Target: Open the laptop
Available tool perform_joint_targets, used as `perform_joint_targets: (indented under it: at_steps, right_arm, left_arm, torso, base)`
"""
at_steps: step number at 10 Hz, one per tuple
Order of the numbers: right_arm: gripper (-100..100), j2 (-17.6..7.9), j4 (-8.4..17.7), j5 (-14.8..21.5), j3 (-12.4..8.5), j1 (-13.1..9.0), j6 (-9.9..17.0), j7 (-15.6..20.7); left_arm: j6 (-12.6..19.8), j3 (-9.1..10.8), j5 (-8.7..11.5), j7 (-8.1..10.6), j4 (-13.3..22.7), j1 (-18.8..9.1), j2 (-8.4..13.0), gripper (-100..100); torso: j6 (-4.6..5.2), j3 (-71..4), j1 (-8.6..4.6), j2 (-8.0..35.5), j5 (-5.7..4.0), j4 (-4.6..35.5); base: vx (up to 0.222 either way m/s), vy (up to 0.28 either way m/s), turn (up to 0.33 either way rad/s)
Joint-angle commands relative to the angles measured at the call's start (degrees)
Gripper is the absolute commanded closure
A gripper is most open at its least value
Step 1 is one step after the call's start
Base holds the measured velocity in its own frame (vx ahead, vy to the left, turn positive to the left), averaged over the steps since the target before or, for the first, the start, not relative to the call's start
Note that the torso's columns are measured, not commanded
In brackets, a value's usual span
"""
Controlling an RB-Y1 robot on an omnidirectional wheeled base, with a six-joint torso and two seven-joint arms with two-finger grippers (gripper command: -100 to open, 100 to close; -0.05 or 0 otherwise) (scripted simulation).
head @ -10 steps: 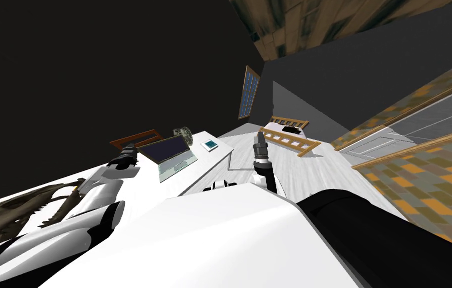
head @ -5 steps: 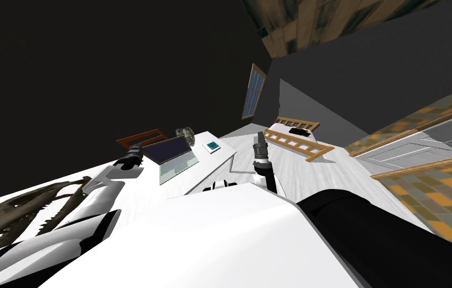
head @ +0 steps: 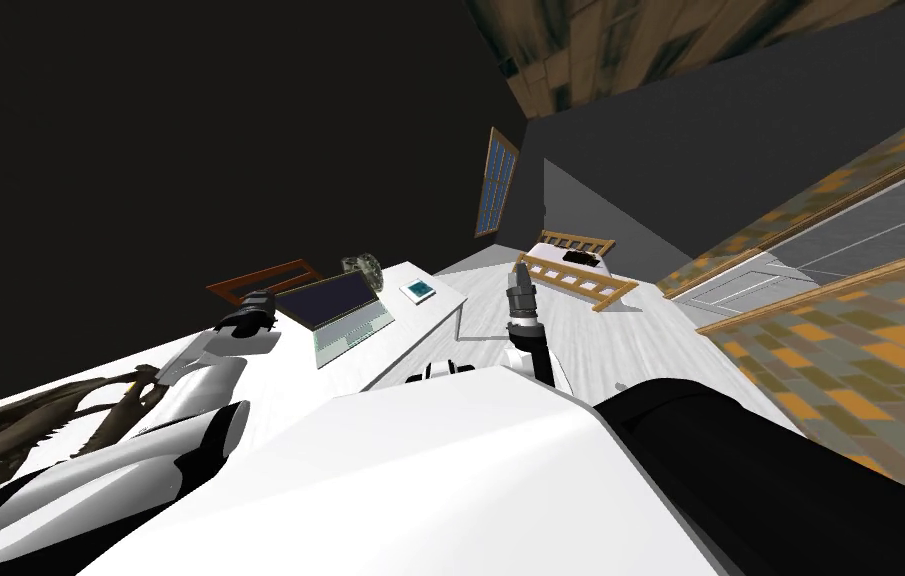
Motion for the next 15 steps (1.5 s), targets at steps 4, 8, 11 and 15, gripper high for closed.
perform_joint_targets:
  at_steps: [4, 8, 11, 15]
  right_arm:
    - [0, 0.0, -0.01, 0.0, 0.0, 0.02, 0.0, 0.0]
    - [0, 0.0, 0.0, 0.0, 0.0, 0.02, 0.0, 0.0]
    - [0, 0.0, -0.01, 0.0, -0.01, 0.02, 0.0, 0.0]
    - [0, 0.0, -0.01, 0.0, -0.01, 0.04, -0.01, 0.0]
  left_arm:
    - [-2.68, 6.36, -3.65, -3.95, 9.28, -5.23, -0.76, 100]
    - [-4.41, 9.94, -5.73, -6.12, 14.59, -8.29, -1.14, 100]
    - [-5.18, 11.71, -6.67, -7.13, 16.4, -9.66, -1.13, 100]
    - [-10.54, 5.7, 0.04, -13.24, 14.16, -9.19, -5.15, 100]
  torso:
    - [-0.05, -0.27, 0.09, -0.44, 0.14, -0.22]
    - [0.1, -0.27, 0.13, -0.44, 0.19, -0.23]
    - [0.19, -0.39, 0.25, -0.65, 0.32, -0.35]
    - [0.18, -0.37, 0.5, -0.6, 0.44, -0.4]
  base:
    - [-0.074, -0.009, -0.084]
    - [-0.091, -0.002, -0.114]
    - [-0.05, -0.001, -0.057]
    - [0.07, 0.01, 0.252]
